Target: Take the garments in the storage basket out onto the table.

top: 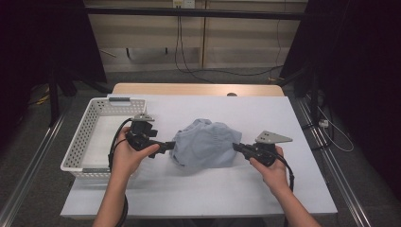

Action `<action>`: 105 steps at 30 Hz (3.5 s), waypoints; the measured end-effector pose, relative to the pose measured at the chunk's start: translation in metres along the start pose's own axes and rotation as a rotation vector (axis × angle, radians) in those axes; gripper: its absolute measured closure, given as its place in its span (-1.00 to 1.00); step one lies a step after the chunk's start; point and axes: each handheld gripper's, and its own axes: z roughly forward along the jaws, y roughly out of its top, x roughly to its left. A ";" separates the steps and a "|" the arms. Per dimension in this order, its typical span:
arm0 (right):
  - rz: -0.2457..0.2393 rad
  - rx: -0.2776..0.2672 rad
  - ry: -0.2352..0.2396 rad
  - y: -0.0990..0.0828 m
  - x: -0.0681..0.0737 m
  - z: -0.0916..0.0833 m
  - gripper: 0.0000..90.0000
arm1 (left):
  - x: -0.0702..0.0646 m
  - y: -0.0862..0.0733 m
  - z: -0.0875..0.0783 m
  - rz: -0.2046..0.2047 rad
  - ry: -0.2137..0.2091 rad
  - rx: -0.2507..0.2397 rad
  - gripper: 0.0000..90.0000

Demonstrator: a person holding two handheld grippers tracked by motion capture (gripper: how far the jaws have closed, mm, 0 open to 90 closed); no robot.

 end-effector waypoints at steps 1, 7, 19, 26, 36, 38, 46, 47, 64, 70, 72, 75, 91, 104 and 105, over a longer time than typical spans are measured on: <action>0.011 -0.003 -0.012 -0.002 -0.002 -0.002 0.99 | 0.000 0.001 0.001 0.001 -0.001 0.001 -0.81; 0.041 -0.014 -0.054 -0.011 -0.011 -0.013 0.99 | -0.004 0.004 0.008 0.010 -0.008 0.008 -0.81; 0.051 -0.010 -0.111 -0.019 -0.021 -0.024 0.99 | -0.010 0.004 0.033 0.030 -0.048 0.055 -0.80; 0.041 0.013 -0.127 -0.021 -0.021 -0.026 0.99 | -0.012 0.001 0.039 0.034 -0.052 0.069 -0.80; 0.043 0.037 -0.149 -0.025 -0.025 -0.026 0.99 | -0.017 -0.002 0.050 0.047 -0.068 0.091 -0.78; 0.036 0.042 -0.158 -0.026 -0.026 -0.026 0.99 | -0.018 -0.003 0.053 0.044 -0.074 0.095 -0.77; 0.027 0.051 -0.166 -0.026 -0.026 -0.024 0.98 | -0.021 -0.003 0.056 0.037 -0.098 0.088 -0.76; 0.026 0.052 -0.167 -0.026 -0.027 -0.024 0.98 | -0.021 -0.003 0.056 0.038 -0.100 0.090 -0.76; 0.025 0.072 -0.195 -0.030 -0.029 -0.025 0.97 | -0.036 -0.008 0.074 0.093 -0.140 0.125 -0.36; 0.009 0.076 -0.211 -0.030 -0.030 -0.024 0.96 | -0.034 -0.009 0.075 0.070 -0.114 0.136 -0.03; 0.004 0.075 -0.214 -0.030 -0.031 -0.024 0.96 | -0.033 -0.009 0.074 0.058 -0.109 0.136 0.11; -0.009 0.075 -0.225 -0.029 -0.033 -0.023 0.97 | -0.031 -0.009 0.072 0.032 -0.125 0.143 0.50; -0.016 0.053 -0.276 -0.029 -0.047 -0.033 0.99 | -0.029 -0.006 0.063 -0.013 -0.131 0.110 0.78; -0.003 0.082 -0.235 -0.032 -0.042 -0.045 0.92 | -0.031 -0.007 0.064 -0.018 -0.133 0.119 0.78; 0.000 0.080 -0.233 -0.032 -0.041 -0.046 0.91 | -0.031 -0.007 0.064 -0.019 -0.131 0.120 0.78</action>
